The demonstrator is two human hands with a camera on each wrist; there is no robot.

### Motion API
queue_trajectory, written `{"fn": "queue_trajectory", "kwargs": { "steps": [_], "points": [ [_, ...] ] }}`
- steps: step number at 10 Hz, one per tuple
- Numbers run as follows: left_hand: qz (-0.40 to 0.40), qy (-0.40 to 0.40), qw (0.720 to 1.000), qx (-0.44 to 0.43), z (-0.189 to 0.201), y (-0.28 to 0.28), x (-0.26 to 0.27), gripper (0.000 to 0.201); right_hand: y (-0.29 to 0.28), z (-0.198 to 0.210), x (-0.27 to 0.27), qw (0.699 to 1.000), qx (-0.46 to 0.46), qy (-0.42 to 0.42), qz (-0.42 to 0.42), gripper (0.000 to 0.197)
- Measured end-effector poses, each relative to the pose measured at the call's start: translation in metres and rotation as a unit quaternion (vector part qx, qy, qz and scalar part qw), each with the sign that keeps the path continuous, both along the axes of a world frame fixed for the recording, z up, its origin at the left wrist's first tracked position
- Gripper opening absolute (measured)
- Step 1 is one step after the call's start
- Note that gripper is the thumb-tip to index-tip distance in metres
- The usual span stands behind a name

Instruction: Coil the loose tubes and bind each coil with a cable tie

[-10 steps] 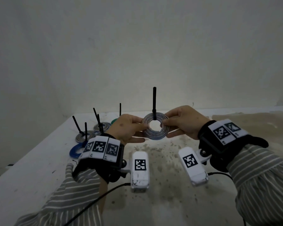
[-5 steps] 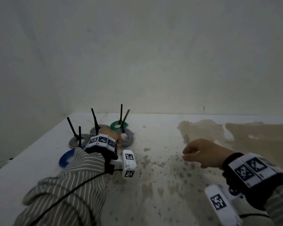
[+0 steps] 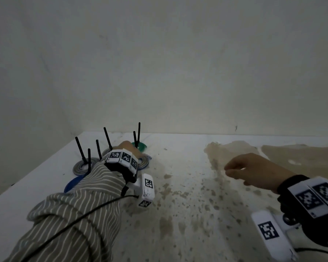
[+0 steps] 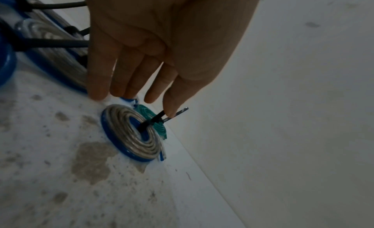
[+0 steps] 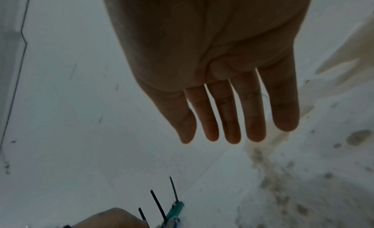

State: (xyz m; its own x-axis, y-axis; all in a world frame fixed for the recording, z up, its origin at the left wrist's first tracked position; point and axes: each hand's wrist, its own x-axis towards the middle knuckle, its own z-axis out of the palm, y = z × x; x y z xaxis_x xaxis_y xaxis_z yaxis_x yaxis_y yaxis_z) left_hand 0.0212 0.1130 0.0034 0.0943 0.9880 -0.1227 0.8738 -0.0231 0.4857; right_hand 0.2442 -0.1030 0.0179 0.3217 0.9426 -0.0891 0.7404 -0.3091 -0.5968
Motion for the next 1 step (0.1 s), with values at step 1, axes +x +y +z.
{"fn": "queue_trajectory", "kwargs": {
  "steps": [1],
  "points": [
    [-0.052,0.001,0.998,-0.02,-0.0025,-0.0056,0.0065,0.028,-0.0095,0.0207,0.0012,0.993,0.117,0.017,-0.018,0.008]
  ]
}}
